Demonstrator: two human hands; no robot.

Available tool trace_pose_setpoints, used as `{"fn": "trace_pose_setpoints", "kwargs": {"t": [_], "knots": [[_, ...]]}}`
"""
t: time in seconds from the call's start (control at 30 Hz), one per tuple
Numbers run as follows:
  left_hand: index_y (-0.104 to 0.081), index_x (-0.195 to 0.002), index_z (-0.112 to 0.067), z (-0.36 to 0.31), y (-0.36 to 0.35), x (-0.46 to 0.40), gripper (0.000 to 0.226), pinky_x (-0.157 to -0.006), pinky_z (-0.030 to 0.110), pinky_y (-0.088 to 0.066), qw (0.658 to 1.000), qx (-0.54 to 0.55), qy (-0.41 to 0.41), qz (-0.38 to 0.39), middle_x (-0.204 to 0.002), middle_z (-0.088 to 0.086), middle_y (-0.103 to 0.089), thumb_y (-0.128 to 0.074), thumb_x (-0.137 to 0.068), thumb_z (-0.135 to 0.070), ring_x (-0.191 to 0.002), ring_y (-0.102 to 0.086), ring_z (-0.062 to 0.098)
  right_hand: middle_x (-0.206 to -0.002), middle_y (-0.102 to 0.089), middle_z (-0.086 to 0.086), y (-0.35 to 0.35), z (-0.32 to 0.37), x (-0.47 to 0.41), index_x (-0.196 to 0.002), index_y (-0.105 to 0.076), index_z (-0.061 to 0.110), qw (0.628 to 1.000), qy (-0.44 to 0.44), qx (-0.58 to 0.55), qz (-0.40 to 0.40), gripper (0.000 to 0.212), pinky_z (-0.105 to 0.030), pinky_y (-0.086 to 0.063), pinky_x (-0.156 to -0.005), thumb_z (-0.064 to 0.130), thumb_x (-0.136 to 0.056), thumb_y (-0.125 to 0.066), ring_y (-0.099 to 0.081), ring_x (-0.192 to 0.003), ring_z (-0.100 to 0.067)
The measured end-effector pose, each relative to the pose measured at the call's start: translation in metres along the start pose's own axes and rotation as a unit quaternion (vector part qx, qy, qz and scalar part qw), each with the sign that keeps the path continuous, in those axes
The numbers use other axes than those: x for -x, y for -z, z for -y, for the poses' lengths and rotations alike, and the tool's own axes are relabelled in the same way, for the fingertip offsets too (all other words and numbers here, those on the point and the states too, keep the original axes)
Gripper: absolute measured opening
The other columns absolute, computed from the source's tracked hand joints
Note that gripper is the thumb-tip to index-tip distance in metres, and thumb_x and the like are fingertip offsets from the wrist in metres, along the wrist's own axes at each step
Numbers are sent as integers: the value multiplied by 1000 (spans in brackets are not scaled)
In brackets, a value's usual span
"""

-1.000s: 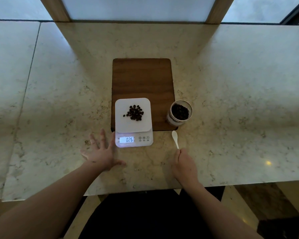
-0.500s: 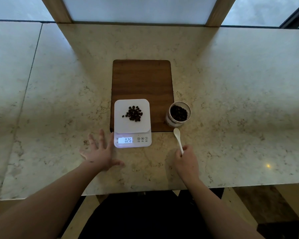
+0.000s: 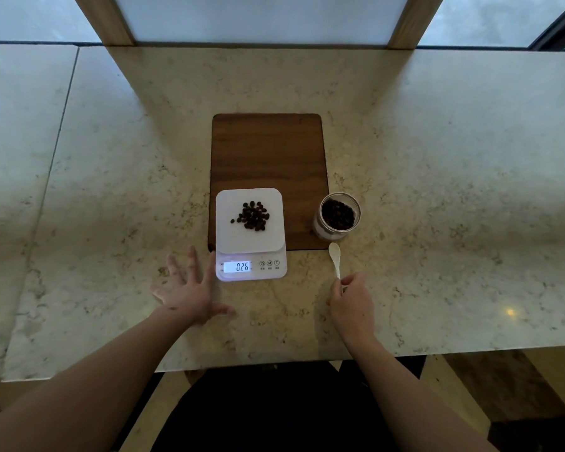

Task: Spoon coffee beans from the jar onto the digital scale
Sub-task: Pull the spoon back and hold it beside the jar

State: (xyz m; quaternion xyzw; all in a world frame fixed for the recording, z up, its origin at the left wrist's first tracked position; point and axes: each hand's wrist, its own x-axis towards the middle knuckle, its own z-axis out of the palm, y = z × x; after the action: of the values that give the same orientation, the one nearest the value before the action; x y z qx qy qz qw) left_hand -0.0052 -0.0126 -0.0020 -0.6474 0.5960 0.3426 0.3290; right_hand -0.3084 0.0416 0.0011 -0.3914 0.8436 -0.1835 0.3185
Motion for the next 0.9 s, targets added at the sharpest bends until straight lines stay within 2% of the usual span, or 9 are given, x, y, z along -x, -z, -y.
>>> {"fn": "trace_pose_setpoints", "kwargs": {"t": [0.2, 0.57, 0.9], "knots": [[58, -125, -47, -1, -1, 2, 138, -105, 89, -7, 1000, -1, 0, -2, -127, -2, 72, -42, -49, -105, -132, 52, 47, -73, -60, 1, -2, -2, -3, -89, -49, 17, 999, 4, 43, 17, 15, -29, -42, -48, 29, -96, -54, -57, -61, -13], [56, -129, -45, -3, 1, 6, 138, -107, 88, -7, 1000, 2, -5, -1, -137, 3, 67, -46, -55, -102, -135, 49, 49, -74, -58, 3, 5, -2, -3, -83, -49, 19, 994, 1, 110, 17, 17, -28, -35, -48, 32, -93, -56, -55, -60, -12], [52, -135, -43, -1, -3, 3, 138, -107, 88, -6, 1000, -11, -12, -14, -136, 3, 68, -46, -57, -101, -134, 50, 48, -78, -59, 2, 5, 0, -8, -88, -53, 16, 991, -6, 131, 38, 17, -29, -38, -49, 33, -94, -54, -56, -63, -13]]}}
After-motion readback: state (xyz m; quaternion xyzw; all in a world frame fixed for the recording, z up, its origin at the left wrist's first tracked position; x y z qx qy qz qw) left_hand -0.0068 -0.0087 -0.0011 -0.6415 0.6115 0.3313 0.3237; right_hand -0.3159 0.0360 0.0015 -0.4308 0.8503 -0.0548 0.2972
